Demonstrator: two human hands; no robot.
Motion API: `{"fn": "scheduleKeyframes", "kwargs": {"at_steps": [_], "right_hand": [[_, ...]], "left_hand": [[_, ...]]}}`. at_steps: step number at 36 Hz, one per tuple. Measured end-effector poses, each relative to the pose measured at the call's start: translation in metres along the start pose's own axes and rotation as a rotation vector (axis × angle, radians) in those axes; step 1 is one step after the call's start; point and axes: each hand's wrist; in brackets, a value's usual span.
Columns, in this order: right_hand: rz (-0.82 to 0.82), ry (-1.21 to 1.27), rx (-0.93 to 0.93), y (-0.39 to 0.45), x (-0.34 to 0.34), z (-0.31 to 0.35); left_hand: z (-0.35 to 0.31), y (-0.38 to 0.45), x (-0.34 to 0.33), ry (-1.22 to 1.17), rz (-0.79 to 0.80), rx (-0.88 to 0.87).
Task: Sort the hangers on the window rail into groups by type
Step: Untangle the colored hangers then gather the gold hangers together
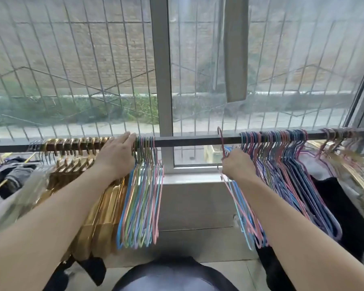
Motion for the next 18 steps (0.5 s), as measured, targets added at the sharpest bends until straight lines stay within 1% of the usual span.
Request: {"fn": "scheduleKeyframes", "kwargs": {"at_steps": [3,5,9,18], "right_hand": [[0.0,-0.019,-0.007,0.004,-0.002,-0.001],[-0.009,-0.035,-0.01,0.005,-0.002,-0.004],[-0.026,-0.078,0.014,0.002,-0.003,-0.006],[-0.019,-0.214,-0.019,0.007,0.008,-0.016]], "left_hand": [[0.005,0.001,-0.009,0.061,-0.139,-0.031],[0.004,0.002,-0.015,0.075,-0.198,-0.03],[0.0,0.007,-0.014,0.076,-0.209,-0.025],[0.001,0.01,-0.013,0.076,-0.219,-0.023]]}}
Point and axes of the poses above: each hand's wrist, its own y-axis towards the middle knuckle, its own x-axis out of the back of the hand, z = x × y, and after that the axes turned 12 degrees about y, right-handed
